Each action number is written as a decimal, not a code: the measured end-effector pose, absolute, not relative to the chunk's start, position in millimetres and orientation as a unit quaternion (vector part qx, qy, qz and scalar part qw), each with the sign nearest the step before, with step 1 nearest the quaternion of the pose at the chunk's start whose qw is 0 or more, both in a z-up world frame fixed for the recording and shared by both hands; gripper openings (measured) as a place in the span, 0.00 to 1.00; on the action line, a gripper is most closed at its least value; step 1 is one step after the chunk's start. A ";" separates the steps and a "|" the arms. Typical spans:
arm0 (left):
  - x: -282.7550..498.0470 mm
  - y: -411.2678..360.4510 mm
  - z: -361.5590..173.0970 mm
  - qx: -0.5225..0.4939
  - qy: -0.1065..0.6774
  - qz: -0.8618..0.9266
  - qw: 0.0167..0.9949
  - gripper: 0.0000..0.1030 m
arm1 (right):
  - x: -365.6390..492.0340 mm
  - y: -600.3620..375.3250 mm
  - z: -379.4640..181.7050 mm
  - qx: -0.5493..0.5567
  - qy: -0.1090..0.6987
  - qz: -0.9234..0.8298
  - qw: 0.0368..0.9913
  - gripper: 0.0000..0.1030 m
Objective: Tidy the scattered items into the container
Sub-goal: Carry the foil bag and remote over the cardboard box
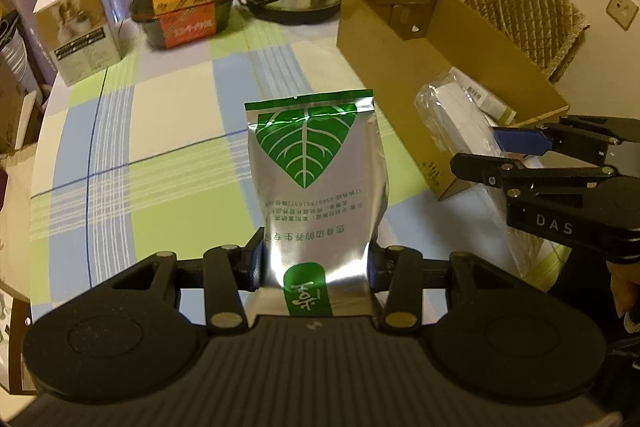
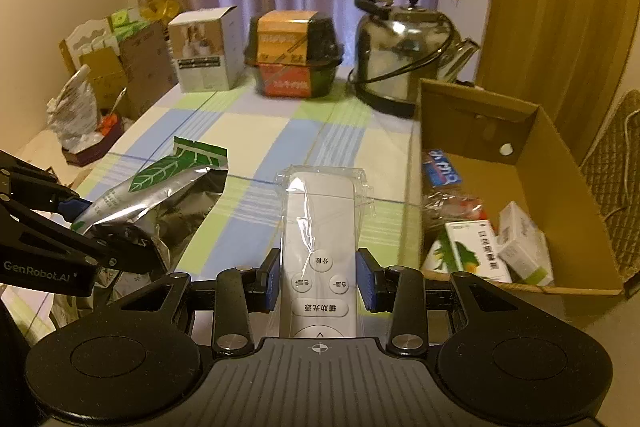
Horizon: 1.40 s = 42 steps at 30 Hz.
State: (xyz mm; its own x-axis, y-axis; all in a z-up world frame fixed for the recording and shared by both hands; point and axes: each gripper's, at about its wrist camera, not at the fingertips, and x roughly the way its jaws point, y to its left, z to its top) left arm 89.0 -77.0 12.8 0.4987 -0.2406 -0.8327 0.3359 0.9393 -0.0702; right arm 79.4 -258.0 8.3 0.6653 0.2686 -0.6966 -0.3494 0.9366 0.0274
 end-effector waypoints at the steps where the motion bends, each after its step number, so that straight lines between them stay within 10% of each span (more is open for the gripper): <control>1: 89.9 -79.9 15.0 0.051 0.470 -0.169 0.865 0.38 | 79.1 -260.7 10.7 -0.053 0.371 0.167 0.912 0.40; 42: 147.7 -219.0 69.7 0.066 0.408 -0.276 0.868 0.38 | 108.9 -382.5 59.6 -0.018 0.331 0.065 0.941 0.40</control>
